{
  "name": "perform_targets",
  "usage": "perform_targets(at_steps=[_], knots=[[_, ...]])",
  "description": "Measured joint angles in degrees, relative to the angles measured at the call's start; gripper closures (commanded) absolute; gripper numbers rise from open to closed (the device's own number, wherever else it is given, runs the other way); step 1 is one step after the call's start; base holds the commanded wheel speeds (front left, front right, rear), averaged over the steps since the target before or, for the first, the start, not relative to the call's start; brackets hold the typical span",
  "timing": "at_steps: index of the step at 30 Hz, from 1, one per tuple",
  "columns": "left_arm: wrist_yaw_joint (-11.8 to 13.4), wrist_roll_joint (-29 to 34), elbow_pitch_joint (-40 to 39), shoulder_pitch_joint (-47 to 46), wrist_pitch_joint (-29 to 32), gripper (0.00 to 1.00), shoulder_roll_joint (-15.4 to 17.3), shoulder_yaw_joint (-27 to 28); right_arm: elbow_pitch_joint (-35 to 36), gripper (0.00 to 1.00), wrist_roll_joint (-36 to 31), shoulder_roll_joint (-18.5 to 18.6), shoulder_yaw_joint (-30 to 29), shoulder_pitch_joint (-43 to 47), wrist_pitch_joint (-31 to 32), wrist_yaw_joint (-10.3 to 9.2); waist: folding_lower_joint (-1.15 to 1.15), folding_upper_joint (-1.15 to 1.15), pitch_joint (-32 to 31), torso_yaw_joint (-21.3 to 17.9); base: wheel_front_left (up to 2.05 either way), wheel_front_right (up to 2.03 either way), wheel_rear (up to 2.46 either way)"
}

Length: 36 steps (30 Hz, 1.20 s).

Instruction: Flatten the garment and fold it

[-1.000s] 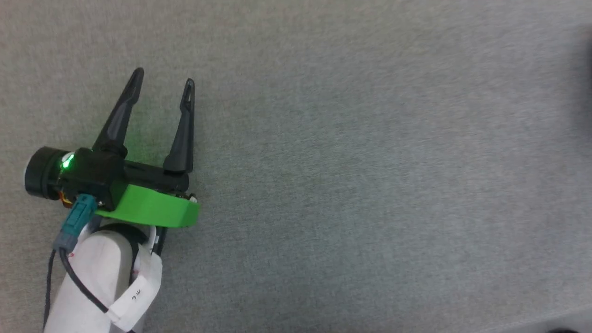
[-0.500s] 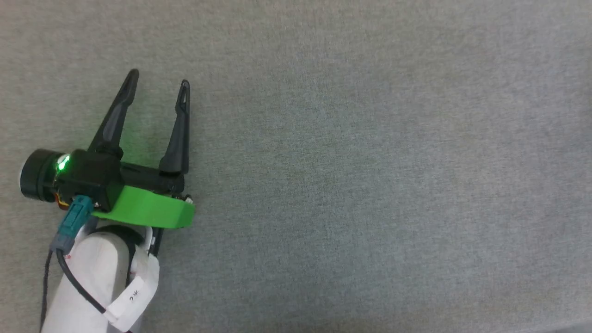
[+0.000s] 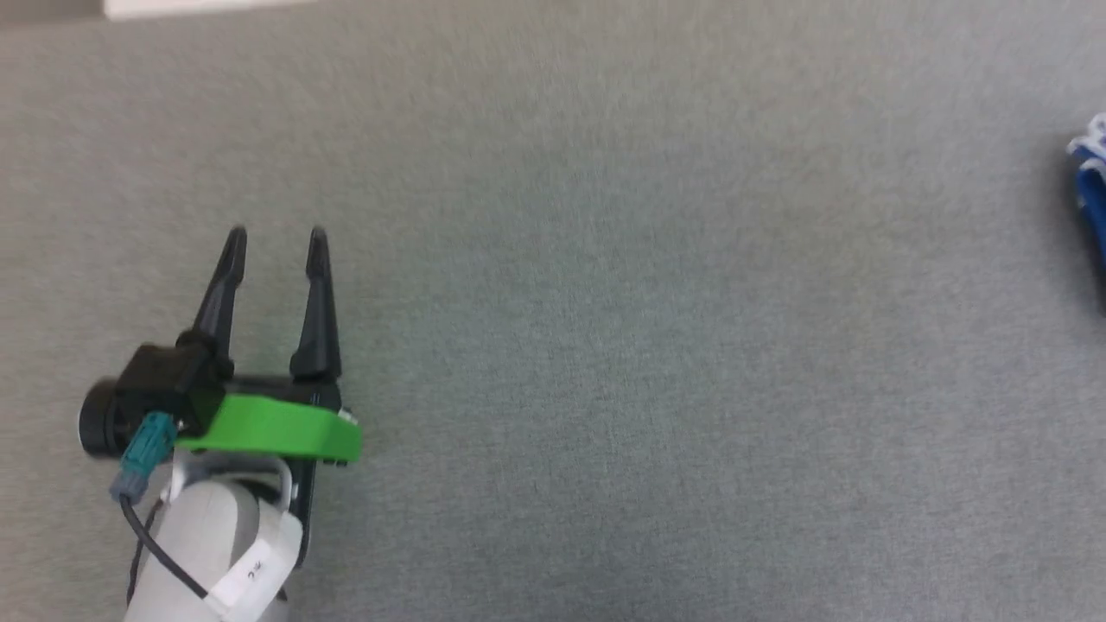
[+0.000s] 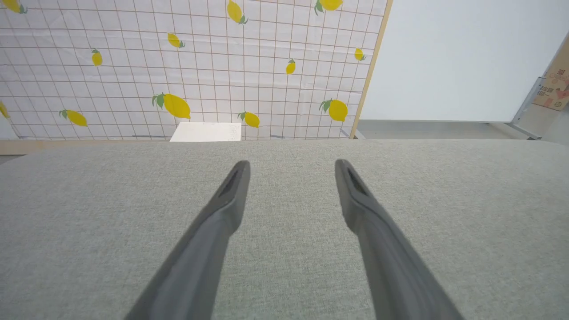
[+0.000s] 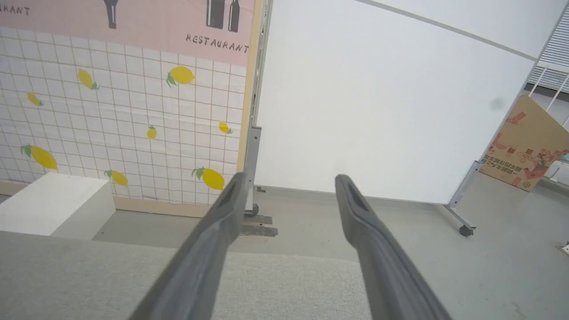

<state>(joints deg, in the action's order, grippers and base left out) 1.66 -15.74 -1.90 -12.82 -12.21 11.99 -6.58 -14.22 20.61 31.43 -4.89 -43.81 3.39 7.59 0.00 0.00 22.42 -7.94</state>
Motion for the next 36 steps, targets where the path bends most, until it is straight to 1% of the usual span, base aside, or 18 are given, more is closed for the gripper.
perform_targets(at_steps=[2,5,7,12,15,18,22,29,36], knots=[[0.19,-0.49,1.29,0.94,-0.49,0.00,-0.16,0.57,2.16,0.00,-0.57,-3.86,-0.55,1.39,-3.03,0.00,0.00,0.00,-2.16,0.32,0.00,0.00,0.00],[0.52,-1.05,3.04,2.55,-1.08,0.00,-0.66,1.27,5.46,0.00,-1.59,-11.07,-1.31,5.67,-6.41,0.00,0.00,0.00,-6.02,0.94,0.00,0.00,0.00],[0.69,-1.37,3.75,3.32,-1.25,0.00,-0.97,1.51,7.06,0.00,-3.16,-13.66,-0.75,8.45,-7.59,-0.01,0.00,0.00,-8.06,1.33,0.00,0.00,0.00],[1.44,-1.65,4.42,4.69,-1.75,0.00,-1.79,2.18,10.59,0.00,-5.98,-21.42,-1.31,14.21,-12.95,-0.02,0.00,0.00,-12.78,2.69,0.00,0.00,0.00],[1.64,-1.93,4.59,5.34,-2.08,0.00,-2.31,2.58,11.31,0.00,-7.19,-24.84,-1.46,18.37,-14.27,-0.02,0.00,0.00,-14.94,3.79,0.00,0.00,0.00],[1.68,-1.94,4.97,5.89,-2.09,0.00,-2.50,2.55,11.51,0.00,-7.45,-26.94,-1.60,22.44,-15.03,-0.01,0.00,0.00,-16.61,5.18,0.00,0.00,0.00],[1.69,-1.96,5.66,6.44,-2.24,0.00,-2.66,2.44,10.62,0.00,-7.37,-28.00,-0.55,27.83,-15.39,-0.01,0.00,0.00,-18.56,7.09,0.00,0.00,0.00],[1.72,-1.96,6.79,7.43,-2.25,0.00,-2.77,2.16,7.88,0.00,-6.78,-28.36,-0.21,35.49,-16.03,-0.01,0.00,0.00,-21.44,9.24,0.00,0.00,0.00],[1.75,-2.12,8.53,9.11,-2.23,0.00,-2.76,1.67,6.30,0.00,-6.58,-28.38,0.38,40.55,-16.19,-0.01,0.00,0.00,-23.43,9.48,0.00,0.00,0.00]])
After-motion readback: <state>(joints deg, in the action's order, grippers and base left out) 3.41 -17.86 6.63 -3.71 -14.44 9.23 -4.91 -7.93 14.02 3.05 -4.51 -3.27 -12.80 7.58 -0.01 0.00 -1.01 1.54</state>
